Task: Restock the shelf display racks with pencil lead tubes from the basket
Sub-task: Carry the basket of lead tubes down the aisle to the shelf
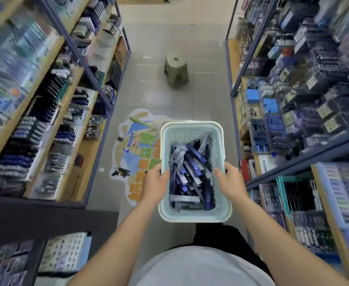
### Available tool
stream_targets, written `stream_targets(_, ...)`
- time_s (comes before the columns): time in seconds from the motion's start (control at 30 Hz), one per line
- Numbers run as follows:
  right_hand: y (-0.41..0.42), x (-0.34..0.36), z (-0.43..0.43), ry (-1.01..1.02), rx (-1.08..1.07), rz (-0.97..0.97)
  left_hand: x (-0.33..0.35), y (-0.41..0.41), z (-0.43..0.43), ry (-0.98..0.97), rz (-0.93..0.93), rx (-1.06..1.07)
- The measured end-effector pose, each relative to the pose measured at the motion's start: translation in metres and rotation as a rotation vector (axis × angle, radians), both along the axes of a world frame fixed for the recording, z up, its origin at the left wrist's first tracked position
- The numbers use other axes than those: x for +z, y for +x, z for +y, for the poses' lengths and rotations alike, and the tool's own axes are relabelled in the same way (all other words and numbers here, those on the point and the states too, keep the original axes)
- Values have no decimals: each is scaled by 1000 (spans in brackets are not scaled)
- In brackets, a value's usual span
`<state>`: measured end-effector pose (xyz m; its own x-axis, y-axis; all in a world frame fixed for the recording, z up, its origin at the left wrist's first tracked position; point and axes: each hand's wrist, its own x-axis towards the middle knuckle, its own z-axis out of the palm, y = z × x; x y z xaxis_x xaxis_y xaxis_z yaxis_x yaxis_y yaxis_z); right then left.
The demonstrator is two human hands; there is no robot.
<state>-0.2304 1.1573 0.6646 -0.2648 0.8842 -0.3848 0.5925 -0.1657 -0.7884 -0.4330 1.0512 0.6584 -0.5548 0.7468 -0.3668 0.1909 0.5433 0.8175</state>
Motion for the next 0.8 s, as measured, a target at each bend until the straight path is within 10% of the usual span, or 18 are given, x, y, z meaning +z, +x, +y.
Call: stream_targets(0.8,-366,-19,575,-11,197,-57,-14,-340,531,-39,0,207)
